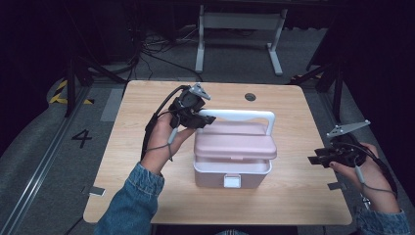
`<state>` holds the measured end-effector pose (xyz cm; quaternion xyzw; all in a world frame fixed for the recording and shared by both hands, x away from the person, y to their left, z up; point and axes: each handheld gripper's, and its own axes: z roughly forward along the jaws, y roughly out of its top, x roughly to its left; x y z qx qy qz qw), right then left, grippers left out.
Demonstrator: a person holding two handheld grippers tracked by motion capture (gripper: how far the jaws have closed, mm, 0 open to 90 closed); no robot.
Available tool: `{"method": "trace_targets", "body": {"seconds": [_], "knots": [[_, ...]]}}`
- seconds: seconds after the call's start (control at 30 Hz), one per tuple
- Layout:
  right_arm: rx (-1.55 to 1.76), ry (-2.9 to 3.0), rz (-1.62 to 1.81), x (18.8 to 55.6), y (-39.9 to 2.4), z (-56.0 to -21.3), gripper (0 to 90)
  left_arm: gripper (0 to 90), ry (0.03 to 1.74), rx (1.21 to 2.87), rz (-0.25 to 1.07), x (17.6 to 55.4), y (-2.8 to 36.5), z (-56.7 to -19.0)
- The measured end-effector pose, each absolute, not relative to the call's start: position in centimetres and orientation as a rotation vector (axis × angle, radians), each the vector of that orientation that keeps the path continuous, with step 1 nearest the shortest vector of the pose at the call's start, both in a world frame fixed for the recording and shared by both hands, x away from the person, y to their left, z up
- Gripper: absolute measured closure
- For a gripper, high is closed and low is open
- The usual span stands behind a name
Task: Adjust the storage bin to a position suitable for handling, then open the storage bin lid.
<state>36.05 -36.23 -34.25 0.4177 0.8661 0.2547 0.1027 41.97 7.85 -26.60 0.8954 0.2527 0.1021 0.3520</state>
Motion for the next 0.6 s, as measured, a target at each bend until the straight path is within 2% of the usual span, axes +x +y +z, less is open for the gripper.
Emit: {"method": "trace_targets", "body": {"seconds": [0.27,0.6], "knots": [[1.165,2.528,0.855,35.5,-35.9,-33.5,64.0,69.8,0.669,2.303,0.240,42.6,8.0,-26.4],[1.070,2.542,0.940,34.9,-34.5,-32.9,65.0,69.0,0.693,2.283,0.246,43.2,8.0,-26.3]]}}
